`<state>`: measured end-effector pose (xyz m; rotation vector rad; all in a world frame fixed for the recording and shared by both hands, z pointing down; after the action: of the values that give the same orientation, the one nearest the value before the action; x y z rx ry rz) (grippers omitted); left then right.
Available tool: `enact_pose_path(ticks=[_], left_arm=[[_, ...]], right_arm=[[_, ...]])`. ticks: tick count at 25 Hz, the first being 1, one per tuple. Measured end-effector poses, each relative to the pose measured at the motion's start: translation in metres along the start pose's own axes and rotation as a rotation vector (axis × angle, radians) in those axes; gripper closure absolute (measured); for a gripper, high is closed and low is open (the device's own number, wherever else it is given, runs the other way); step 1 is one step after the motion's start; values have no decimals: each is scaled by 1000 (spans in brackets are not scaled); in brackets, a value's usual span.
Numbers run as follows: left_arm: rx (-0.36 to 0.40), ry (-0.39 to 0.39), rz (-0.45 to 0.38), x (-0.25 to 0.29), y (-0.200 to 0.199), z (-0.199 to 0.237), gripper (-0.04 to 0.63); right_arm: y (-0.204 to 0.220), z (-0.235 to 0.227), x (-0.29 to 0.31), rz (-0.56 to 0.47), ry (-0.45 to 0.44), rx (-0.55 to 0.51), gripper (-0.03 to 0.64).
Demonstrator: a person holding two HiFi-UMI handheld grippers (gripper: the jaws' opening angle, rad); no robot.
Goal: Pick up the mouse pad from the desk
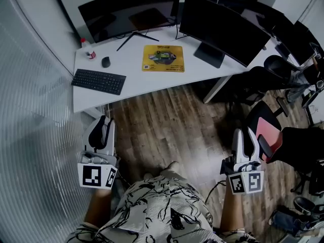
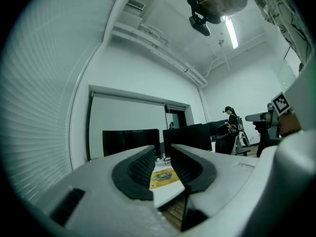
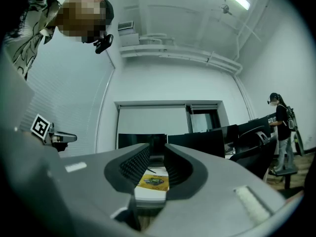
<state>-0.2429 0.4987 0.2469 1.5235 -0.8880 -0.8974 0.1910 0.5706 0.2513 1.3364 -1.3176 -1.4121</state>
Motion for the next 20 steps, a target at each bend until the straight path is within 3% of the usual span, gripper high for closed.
enact_pose_path(ticks=[10,17,20], left_arm=[[-4,-51,22,0,3,4,274],[-10,-66,29,4,5,3,150],[-17,-85,46,7,6,1,64]], right_arm=[[4,5,5,15,-57,27,359],[7,3,9,19,-43,22,156],[7,1,12,11,-59,24,133]])
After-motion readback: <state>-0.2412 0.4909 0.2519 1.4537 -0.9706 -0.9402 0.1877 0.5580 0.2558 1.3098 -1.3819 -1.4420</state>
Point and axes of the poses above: the fingertips, and each gripper's own axes: x forward along the fingers, z to its left, y out of its underside, the point moved 9 cm from there along -x, backward along the fingers, and after that the axes turned 3 degrees about -z, right-handed, at the moved point
